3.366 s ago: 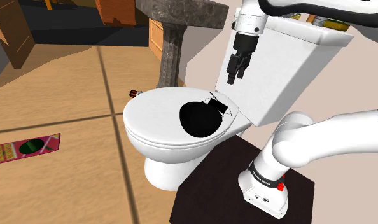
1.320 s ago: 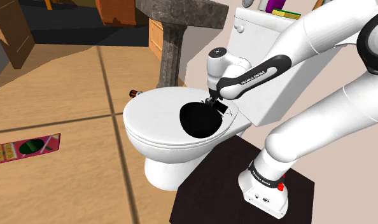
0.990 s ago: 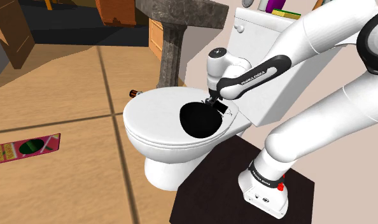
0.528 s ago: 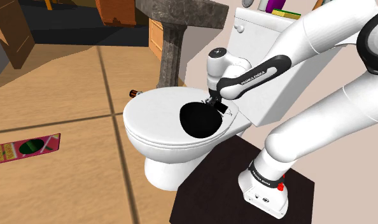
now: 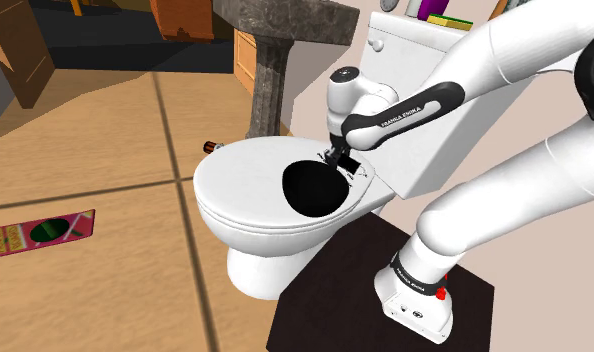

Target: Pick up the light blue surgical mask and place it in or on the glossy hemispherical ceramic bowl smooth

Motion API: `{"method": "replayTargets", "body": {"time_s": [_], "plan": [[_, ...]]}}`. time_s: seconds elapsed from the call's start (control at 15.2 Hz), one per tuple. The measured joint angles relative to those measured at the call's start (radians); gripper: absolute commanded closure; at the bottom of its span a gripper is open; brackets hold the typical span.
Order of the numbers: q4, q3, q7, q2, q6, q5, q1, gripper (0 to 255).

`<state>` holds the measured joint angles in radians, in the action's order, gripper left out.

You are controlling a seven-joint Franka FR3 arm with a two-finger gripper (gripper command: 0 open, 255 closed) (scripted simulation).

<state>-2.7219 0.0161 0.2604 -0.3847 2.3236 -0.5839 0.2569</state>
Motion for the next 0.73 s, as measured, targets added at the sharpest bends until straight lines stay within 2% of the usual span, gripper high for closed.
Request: {"method": "replayTargets", "body": {"time_s": [0.73], "plan": [[0.076, -0.004, -0.092, -0.096, -0.157, 0.074, -0.029, 255]]}}
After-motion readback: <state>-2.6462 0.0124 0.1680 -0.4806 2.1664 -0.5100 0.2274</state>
